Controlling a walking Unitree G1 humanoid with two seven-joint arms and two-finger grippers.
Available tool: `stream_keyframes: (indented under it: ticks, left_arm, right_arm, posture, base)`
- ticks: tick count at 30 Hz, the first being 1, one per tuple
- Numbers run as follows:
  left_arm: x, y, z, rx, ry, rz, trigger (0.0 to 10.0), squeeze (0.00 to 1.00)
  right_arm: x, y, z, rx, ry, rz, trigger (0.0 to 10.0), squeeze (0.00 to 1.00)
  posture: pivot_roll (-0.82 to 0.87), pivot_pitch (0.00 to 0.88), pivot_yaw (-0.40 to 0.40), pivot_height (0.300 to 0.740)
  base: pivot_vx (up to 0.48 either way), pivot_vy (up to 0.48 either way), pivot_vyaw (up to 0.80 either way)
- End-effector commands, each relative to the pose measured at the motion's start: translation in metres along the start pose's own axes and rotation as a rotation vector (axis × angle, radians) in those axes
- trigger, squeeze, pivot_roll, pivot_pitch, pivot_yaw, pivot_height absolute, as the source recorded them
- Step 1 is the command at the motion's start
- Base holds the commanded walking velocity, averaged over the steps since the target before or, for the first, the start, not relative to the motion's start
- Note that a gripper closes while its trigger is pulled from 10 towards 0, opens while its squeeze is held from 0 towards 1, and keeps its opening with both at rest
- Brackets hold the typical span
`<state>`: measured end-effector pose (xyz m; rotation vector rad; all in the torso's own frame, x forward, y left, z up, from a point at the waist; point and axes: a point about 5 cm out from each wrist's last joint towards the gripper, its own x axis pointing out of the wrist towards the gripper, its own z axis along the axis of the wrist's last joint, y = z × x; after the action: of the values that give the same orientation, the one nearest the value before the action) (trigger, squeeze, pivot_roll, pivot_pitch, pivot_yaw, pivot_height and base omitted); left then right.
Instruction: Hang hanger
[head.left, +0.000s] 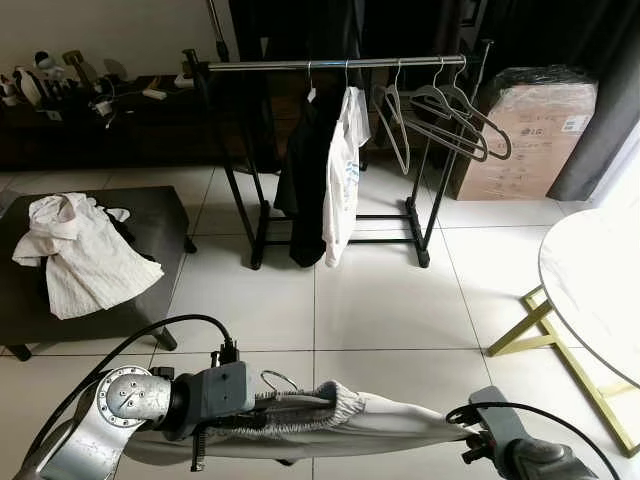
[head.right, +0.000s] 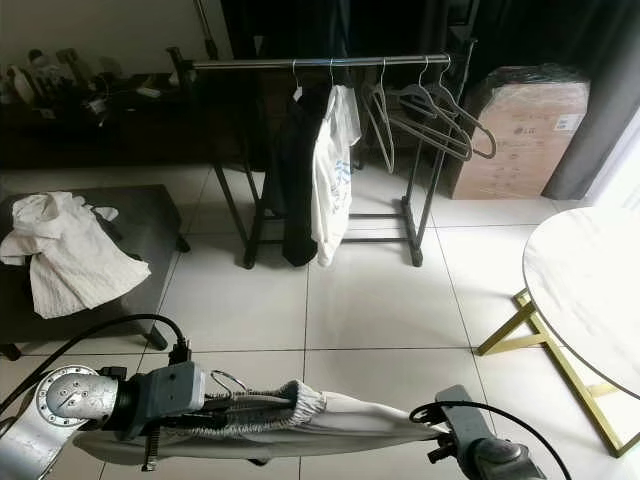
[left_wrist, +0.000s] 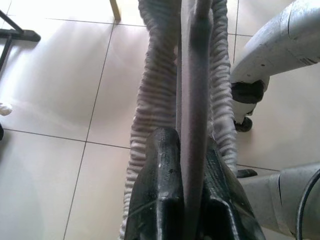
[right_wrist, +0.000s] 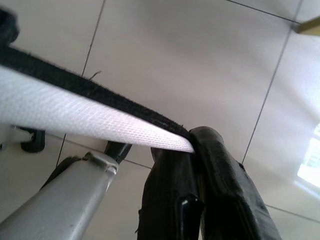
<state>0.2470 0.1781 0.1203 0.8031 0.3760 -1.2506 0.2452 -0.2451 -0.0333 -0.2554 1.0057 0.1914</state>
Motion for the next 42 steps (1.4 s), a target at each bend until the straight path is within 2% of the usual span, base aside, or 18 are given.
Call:
stream_keyframes:
  ticks: [1,5,6,7,10,11,12,17,18,20,21,26,27,28,34,35,37,42]
  left_arm:
    - [-0.015,0.005,-0.009,-0.01,0.057,0.04,10.0,0.0]
    - [-0.008,0.001,-0.01,0.005,0.076,0.027,10.0,0.0]
    - [-0.006,0.001,-0.009,0.005,0.072,0.026,10.0,0.0]
    - [-0.003,0.0,-0.008,0.004,0.063,0.027,10.0,0.0]
    - [0.005,-0.001,-0.004,-0.001,0.043,0.031,10.0,0.0]
    - [0.008,0.0,-0.004,0.002,0.042,0.04,10.0,0.0]
    - [0.012,0.001,-0.003,-0.002,0.038,0.061,10.0,0.0]
    - [0.018,0.003,-0.004,-0.004,0.026,0.12,10.0,0.0]
    - [0.021,0.005,-0.004,-0.01,0.023,0.155,10.0,0.0]
    - [0.022,0.005,-0.004,-0.014,0.023,0.165,10.0,0.0]
    - [0.025,0.004,-0.005,-0.023,0.026,0.176,10.0,0.0]
    - [0.039,-0.002,-0.012,-0.077,0.064,0.194,10.0,0.0]
    - [0.041,-0.002,-0.012,-0.081,0.063,0.199,10.0,0.0]
    - [0.042,-0.001,-0.012,-0.087,0.063,0.206,10.0,0.0]
    - [0.047,0.006,-0.014,-0.11,0.088,0.267,10.0,0.0]
    - [0.049,0.007,-0.015,-0.115,0.094,0.277,10.0,0.0]
    - [0.052,0.01,-0.015,-0.125,0.104,0.302,10.0,0.0]
    - [0.058,0.014,-0.011,-0.144,0.094,0.344,10.0,0.0]
  right_arm:
    - [-0.003,-0.009,-0.02,0.052,0.064,-0.058,0.0,0.0]
    - [0.001,0.004,-0.005,0.03,-0.005,0.036,0.1,0.0]
    - [0.002,0.008,-0.001,0.019,-0.019,0.061,2.5,0.0]
    - [0.002,0.012,0.003,0.006,-0.036,0.089,10.0,0.0]
    - [0.004,0.022,0.018,-0.02,-0.081,0.146,10.0,0.0]
    - [0.004,0.027,0.023,-0.038,-0.094,0.176,10.0,0.21]
    - [0.004,0.032,0.03,-0.063,-0.112,0.212,10.0,1.0]
    - [0.003,0.033,0.043,-0.123,-0.134,0.219,10.0,1.0]
    - [0.002,0.031,0.049,-0.127,-0.15,0.216,10.0,0.38]
    - [0.002,0.031,0.051,-0.125,-0.156,0.219,10.0,0.38]
    - [0.001,0.032,0.056,-0.121,-0.174,0.226,10.0,0.0]
    - [-0.002,0.034,0.072,-0.113,-0.231,0.267,10.0,0.0]
    - [-0.003,0.036,0.073,-0.132,-0.231,0.28,10.0,0.96]
    - [-0.003,0.036,0.075,-0.136,-0.232,0.285,10.0,1.0]
    - [-0.01,0.041,0.102,-0.017,-0.334,0.312,10.0,0.96]
    - [-0.012,0.042,0.108,0.006,-0.353,0.321,10.0,0.75]
    - [-0.017,0.048,0.117,0.04,-0.387,0.35,10.0,0.0]
    - [-0.024,0.055,0.131,0.147,-0.433,0.381,10.0,0.0]
  posture:
    - [0.06,0.172,-0.006,0.74]
    - [0.06,0.172,-0.003,0.74]
    - [0.06,0.172,-0.003,0.74]
    - [0.05,0.171,-0.003,0.74]
    - [0.05,0.169,-0.002,0.74]
    - [0.05,0.168,-0.002,0.74]
    - [0.05,0.166,-0.003,0.74]
    - [0.05,0.161,-0.004,0.74]
    - [0.05,0.156,-0.004,0.74]
    - [0.05,0.153,-0.004,0.74]
    - [0.05,0.15,-0.005,0.74]
    - [0.04,0.138,-0.009,0.74]
    - [0.04,0.138,-0.009,0.74]
    - [0.04,0.136,-0.008,0.74]
    - [0.03,0.152,-0.007,0.74]
    - [0.03,0.153,-0.007,0.74]
    - [0.02,0.156,-0.006,0.74]
    - [0.02,0.156,-0.006,0.74]
  base:
    - [0.0,0.0,0.0]
    - [0.0,0.0,0.0]
    - [0.0,0.0,0.0]
    - [0.0,0.0,0.0]
    - [0.0,0.0,0.0]
    - [0.0,0.0,0.0]
    - [0.0,0.0,0.0]
    - [0.0,0.0,0.0]
    - [0.0,0.0,0.0]
    - [0.0,0.0,0.0]
    - [0.0,0.0,0.0]
    - [0.0,0.0,0.0]
    - [0.0,0.0,0.0]
    - [0.0,0.0,0.0]
    - [0.0,0.0,0.0]
    - [0.0,0.0,0.0]
    - [0.0,0.0,0.0]
    - [0.0,0.0,0.0]
